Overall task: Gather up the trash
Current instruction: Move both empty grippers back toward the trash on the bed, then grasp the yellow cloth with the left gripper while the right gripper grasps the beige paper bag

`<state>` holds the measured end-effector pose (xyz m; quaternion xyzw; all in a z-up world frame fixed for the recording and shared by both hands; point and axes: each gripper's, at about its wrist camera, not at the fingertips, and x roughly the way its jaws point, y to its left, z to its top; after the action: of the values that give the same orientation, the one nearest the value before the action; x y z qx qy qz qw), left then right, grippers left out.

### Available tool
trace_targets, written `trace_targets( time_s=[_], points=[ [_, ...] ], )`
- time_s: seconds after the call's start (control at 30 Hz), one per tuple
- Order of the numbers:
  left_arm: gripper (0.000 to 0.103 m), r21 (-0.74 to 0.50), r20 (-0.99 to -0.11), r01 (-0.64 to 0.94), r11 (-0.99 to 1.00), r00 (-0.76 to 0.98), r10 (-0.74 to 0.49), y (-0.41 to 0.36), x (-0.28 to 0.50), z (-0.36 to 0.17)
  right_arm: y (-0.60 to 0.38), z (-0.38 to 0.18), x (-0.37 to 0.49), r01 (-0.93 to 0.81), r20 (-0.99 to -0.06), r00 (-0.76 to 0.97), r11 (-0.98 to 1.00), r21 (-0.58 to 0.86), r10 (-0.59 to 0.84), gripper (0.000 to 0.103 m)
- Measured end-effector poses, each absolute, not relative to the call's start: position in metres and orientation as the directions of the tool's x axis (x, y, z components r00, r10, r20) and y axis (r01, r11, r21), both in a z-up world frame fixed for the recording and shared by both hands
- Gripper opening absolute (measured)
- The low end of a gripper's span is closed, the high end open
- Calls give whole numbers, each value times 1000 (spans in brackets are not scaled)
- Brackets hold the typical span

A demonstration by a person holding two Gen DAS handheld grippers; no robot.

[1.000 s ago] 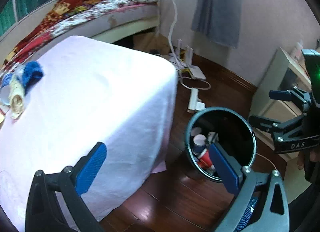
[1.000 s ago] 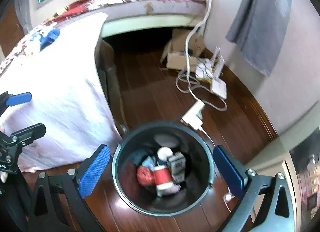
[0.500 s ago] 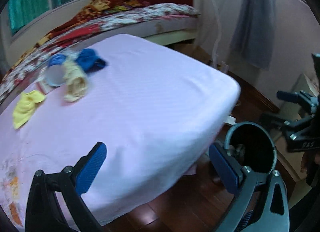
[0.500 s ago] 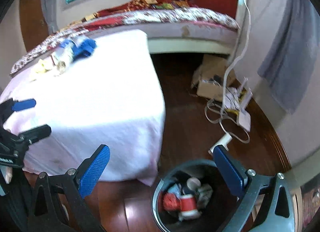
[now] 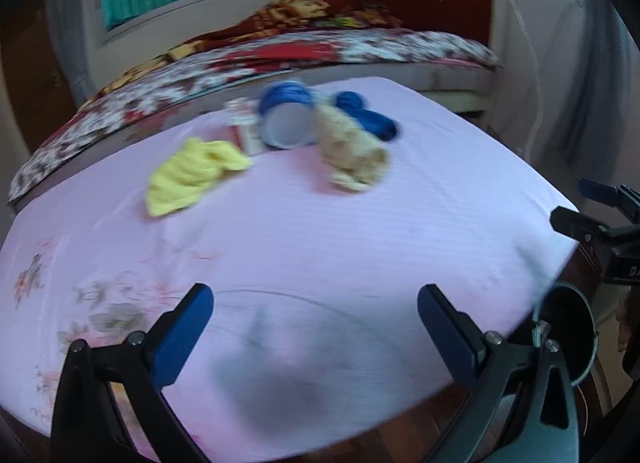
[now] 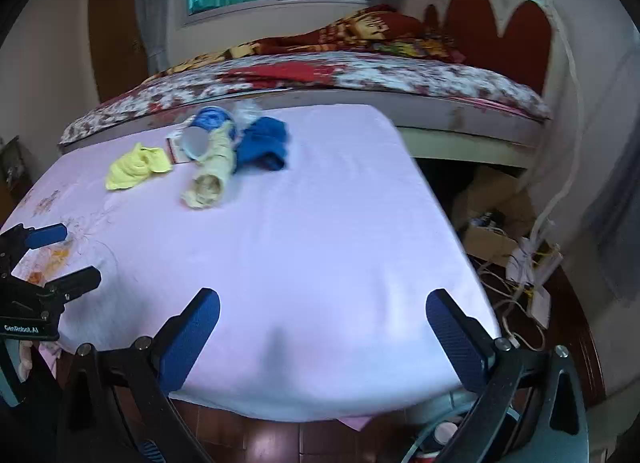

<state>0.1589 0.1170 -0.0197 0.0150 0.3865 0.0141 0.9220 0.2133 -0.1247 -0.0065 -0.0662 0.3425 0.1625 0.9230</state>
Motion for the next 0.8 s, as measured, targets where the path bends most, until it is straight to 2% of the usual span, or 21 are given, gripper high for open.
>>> trace_targets(
  time_s=[0.2,0.5,0.63,0.7,0.8],
  points=[
    [101,14,-696,-139,990,710,109,178,174,-19,-64,2,249,-430,-650,681,902,18,338,103],
    [98,-36,-702,-192,981,703,112,227,223,-30,4,-7,304,-471,-688,628,881,36,364,102],
    [91,-54,-722,-183,982,687,89,236,247,-40,24,-16,328,-473,-720,596,880,43,355,93],
    [89,-58,-727,-180,982,681,82,241,256,-44,31,-23,339,-469,-737,579,882,50,350,91],
    [89,-74,-728,-175,982,683,66,246,267,-44,38,-30,352,-459,-753,562,886,60,342,82]
  ],
)
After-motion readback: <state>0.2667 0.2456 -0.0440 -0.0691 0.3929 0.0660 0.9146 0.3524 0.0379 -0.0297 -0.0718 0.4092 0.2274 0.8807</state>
